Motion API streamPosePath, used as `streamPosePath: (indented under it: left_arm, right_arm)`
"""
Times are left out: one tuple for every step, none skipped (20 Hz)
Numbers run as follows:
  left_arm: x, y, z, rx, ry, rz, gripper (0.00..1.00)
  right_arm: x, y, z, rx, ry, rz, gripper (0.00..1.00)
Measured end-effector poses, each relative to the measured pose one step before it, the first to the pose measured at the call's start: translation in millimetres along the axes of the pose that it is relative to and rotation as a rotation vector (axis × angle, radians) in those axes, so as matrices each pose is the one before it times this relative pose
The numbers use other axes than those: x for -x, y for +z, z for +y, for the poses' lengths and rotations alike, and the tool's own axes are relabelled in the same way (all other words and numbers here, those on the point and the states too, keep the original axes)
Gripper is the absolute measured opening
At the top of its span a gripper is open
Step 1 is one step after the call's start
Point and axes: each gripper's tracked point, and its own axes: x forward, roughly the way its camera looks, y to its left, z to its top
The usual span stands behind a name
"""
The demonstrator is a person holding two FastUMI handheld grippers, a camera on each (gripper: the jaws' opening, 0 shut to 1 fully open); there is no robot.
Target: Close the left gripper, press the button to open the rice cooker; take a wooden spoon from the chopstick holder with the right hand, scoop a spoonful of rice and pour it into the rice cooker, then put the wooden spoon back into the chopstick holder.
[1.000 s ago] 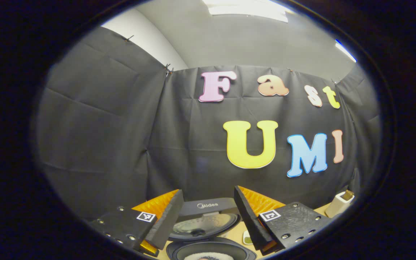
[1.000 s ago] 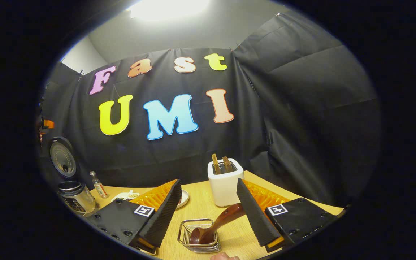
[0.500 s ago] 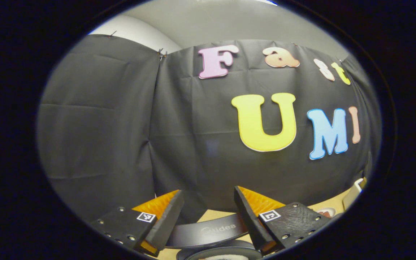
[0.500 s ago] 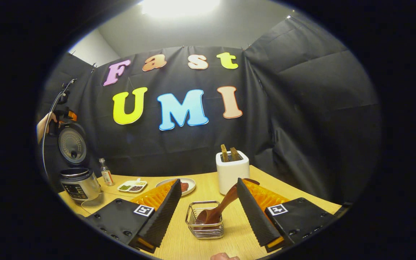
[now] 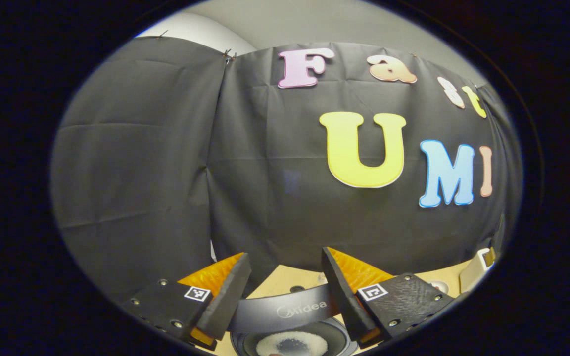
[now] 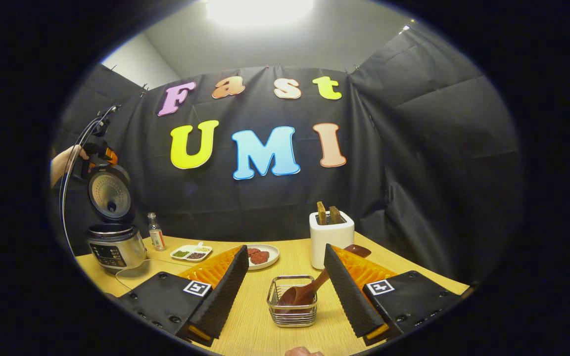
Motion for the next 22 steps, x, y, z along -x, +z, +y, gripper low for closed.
streamPosePath:
  left_arm:
    - [9.45, -7.74, -5.38, -0.00017, -0.00939, 0.00709, 0.92]
    - [11.16, -11.50, -6.58, -0.00298, -0.01781, 0.01469, 0.92]
    - [9.73, -11.21, -7.37, 0.00558, -0.01759, 0.01471, 0.92]
    - [7.22, -13.12, -7.66, 0.00554, -0.01637, 0.02486, 0.92]
    - [7.47, -15.00, -5.43, -0.00467, -0.01512, 0.01817, 0.92]
    - [6.15, -13.37, -5.04, -0.00617, -0.00541, 0.01493, 0.92]
    - [5.53, -10.47, -2.92, -0.00181, -0.00025, 0.00885, 0.92]
    - [3.06, -11.40, -4.99, -0.00868, -0.00762, 0.01401, 0.92]
    - [3.47, -10.35, -3.22, -0.00236, -0.00710, 0.00922, 0.92]
    - [2.52, -11.93, -1.47, 0.00799, -0.00674, 0.01323, 0.92]
    - [1.13, -12.74, -2.69, 0.01632, -0.01025, 0.02340, 0.92]
    - [-1.40, -11.36, -3.71, 0.02178, -0.01135, 0.02130, 0.92]
    - [2.66, -10.41, -0.46, 0.00960, -0.00627, 0.01395, 0.92]
    - [1.32, -5.87, -0.66, -0.01437, -0.00455, -0.00226, 0.92]
    - [0.10, -4.30, -1.85, -0.01963, 0.00038, -0.00889, 0.93]
    - [-0.21, -7.19, -0.70, -0.01220, 0.00363, -0.00107, 0.92]
    - [0.13, -7.78, -0.66, -0.00607, 0.00438, 0.00597, 0.92]
    - [-1.13, -6.61, -1.64, -0.00942, 0.00225, 0.00735, 0.92]
    - [-0.72, -6.17, -1.48, -0.01204, 0.00142, 0.00779, 0.93]
    - [0.30, -5.27, -0.36, -0.01068, 0.00106, 0.00506, 0.92]
    - [-0.59, -3.37, -0.28, -0.00841, 0.00152, 0.00381, 0.92]
    - [0.80, -3.64, 0.92, -0.00516, 0.00199, 0.00304, 0.92]
  right_arm:
    - [1.18, -2.28, 0.91, 0.00341, 0.00910, 0.00773, 0.98]
    - [0.94, -1.44, 2.22, 0.00125, 0.01132, 0.00500, 0.98]
    - [0.40, -0.29, 2.21, 0.00453, 0.01129, 0.00083, 0.98]
    - [0.57, -1.28, 1.31, 0.00619, 0.00661, 0.00184, 0.98]
    - [0.08, -1.63, 0.77, 0.00724, 0.00721, 0.00383, 0.98]
    - [0.94, -0.87, 2.85, 0.00480, 0.00872, 0.00319, 0.98]
    - [1.80, -0.58, 3.69, 0.00313, 0.01088, 0.00112, 0.98]
    - [0.83, -0.92, 2.56, 0.00300, 0.00799, 0.00181, 0.98]
    - [2.84, -1.65, 3.98, 0.00416, 0.01228, 0.00176, 0.98]
    - [2.18, -1.23, 4.77, 0.00637, 0.01276, -0.00151, 0.98]
    - [2.71, -1.93, 3.29, 0.00727, 0.00955, 0.00110, 0.98]
    - [1.79, -3.22, 3.67, 0.00536, 0.00920, 0.00411, 0.98]
    - [2.95, -3.88, 3.39, 0.00165, 0.01044, 0.00992, 0.93]
    - [2.31, -3.15, 5.37, -0.00030, 0.01492, 0.00575, 0.93]
    - [2.92, -1.06, 3.92, 0.00035, 0.01013, -0.00068, 0.98]
    - [2.23, -0.26, 1.02, 0.00384, 0.00389, -0.00277, 0.98]
    - [1.90, -0.39, 1.00, 0.00494, 0.00125, -0.00359, 0.98]
    - [0.62, -1.58, 2.09, 0.00372, 0.00386, -0.00035, 0.98]
    - [2.30, -0.70, 2.44, 0.00135, 0.00705, -0.00236, 0.98]
    - [1.74, -0.09, 1.40, 0.00005, 0.00337, -0.00349, 0.98]
    - [1.51, -0.23, -0.15, -0.00163, -0.00124, -0.00358, 0.98]
    - [0.77, -0.38, -0.66, -0.00472, -0.00186, -0.00393, 0.98]
